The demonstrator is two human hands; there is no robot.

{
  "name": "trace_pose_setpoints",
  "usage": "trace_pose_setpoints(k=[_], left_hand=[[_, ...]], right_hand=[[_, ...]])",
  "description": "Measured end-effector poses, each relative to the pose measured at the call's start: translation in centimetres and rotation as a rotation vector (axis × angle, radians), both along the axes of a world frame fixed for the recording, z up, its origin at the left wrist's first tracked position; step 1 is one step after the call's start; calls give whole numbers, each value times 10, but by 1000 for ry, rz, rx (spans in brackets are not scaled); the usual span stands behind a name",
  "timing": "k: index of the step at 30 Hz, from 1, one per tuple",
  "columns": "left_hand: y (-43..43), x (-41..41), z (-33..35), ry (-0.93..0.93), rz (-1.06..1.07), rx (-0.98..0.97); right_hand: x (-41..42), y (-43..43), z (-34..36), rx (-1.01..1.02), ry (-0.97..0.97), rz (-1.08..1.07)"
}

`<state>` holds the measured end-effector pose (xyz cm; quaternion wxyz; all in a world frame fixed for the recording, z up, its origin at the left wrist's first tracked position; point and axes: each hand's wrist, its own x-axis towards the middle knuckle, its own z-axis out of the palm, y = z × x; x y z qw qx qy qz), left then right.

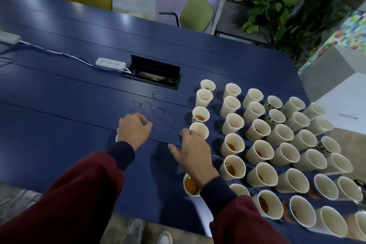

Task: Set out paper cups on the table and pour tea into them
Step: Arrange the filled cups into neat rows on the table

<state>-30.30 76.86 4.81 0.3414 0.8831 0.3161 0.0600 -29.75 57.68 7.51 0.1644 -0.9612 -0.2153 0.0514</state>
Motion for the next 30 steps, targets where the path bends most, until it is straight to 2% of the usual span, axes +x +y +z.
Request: trace_pose_setpoints(k=[3,5,12,15,20,24,30], left_hand=[[31,-1,-12,40,66,9],[57,-3,-21,63,97,-56],[97,-28,-41,98,115,-572],[99,-31,-47,120,119,-715],[106,-11,-49,188,59,-757],[109,19,-36,175,-26,-726],[105,87,-4,22,-154,-1022]], right_hand=[[14,35,-5,5,40,115],[22,64,-13,11,103,189],[26,139,-44,-32,361,257],[22,157,-58,-93,402,287],[31,168,-72,-99,400,234],[53,165,-71,11,319,134],[118,148,-50,275,217,-57]])
